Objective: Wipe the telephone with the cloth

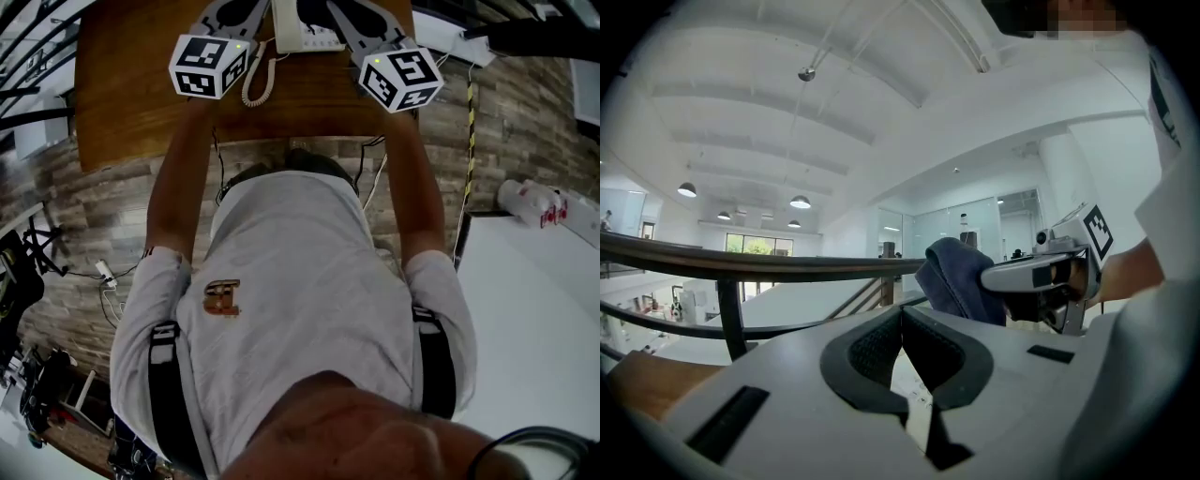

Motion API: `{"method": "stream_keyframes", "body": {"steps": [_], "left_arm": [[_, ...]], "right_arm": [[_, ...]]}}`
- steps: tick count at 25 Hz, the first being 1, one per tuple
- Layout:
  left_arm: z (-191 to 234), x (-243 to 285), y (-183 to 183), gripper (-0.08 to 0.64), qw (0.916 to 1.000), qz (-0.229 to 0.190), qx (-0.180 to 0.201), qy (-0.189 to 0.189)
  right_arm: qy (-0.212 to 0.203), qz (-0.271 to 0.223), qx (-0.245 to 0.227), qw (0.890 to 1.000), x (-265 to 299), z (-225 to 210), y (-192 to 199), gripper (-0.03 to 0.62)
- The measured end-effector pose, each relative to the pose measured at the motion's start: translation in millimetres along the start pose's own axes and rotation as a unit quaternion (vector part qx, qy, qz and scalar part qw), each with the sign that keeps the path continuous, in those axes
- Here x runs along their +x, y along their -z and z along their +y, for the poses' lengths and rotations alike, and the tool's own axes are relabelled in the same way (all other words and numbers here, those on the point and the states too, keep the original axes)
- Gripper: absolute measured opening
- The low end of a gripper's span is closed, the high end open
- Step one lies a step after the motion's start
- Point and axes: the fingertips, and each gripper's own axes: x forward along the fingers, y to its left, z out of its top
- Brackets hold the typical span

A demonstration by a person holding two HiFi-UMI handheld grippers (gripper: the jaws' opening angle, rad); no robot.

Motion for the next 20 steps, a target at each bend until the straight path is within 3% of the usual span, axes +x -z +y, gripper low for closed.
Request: {"method": "stream_keyframes", "body": {"steps": [12, 20], "left_arm": [[20.9, 48.3, 19.5, 0.018, 0.9977, 0.032, -0.006, -0.059], [39.4, 66.2, 51.1, 0.020, 0.9929, 0.086, -0.035, -0.075]], "right_arm": [[-0.083, 0.027, 0.022, 0.996, 36.7, -46.8, 23.9, 0.060], [-0.118, 0.063, 0.032, 0.991, 67.6, -56.1, 40.3, 0.060]]}}
